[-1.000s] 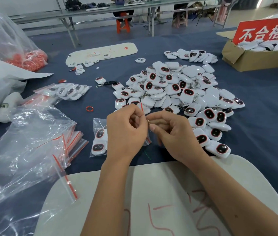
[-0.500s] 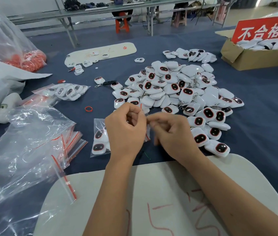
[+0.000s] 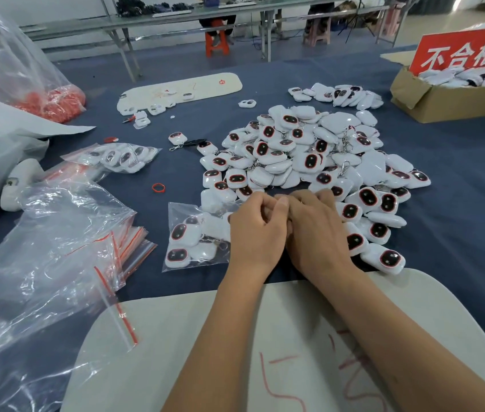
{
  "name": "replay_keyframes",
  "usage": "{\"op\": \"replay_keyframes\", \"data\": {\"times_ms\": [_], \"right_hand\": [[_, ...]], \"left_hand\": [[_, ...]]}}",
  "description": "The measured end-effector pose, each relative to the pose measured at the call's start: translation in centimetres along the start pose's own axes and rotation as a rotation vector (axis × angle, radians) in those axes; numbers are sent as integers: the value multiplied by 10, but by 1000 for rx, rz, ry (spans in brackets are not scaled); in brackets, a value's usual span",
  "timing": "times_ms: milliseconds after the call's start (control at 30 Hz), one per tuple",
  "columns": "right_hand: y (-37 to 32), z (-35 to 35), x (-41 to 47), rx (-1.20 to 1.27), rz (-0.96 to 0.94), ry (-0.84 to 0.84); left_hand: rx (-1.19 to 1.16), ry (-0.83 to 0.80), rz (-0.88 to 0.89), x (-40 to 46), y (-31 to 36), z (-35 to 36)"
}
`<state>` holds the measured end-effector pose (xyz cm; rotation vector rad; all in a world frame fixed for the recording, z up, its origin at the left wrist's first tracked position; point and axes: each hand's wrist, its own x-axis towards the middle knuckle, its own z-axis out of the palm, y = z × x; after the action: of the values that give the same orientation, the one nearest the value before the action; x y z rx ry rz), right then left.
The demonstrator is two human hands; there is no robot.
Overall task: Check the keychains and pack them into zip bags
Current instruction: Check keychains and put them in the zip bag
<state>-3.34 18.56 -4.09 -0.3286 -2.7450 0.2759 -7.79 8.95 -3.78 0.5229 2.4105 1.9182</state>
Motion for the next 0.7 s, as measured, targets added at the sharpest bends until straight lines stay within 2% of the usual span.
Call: {"op": "replay_keyframes", "data": {"times_ms": [67,167,267,367,500,700], "right_hand": [[-2,1,1,14,19,-53],[-2,2,-2,173,139,-10],[-1,3,-5,376,149,150],[1,1,-5,607,64,293],[4,3,-6,877,82,154],[8,6,-3,984,91,40]], "left_hand": [[29,4,-15,2,-2,-2],[65,42,-15,6,-5,-9],[14,70,-41,11,-8,-17],[-128,3,-97,11,-7,-23],[-207,-66,-124,11,-6,-27],[-280,-18,-126,12,-6,-28]]}}
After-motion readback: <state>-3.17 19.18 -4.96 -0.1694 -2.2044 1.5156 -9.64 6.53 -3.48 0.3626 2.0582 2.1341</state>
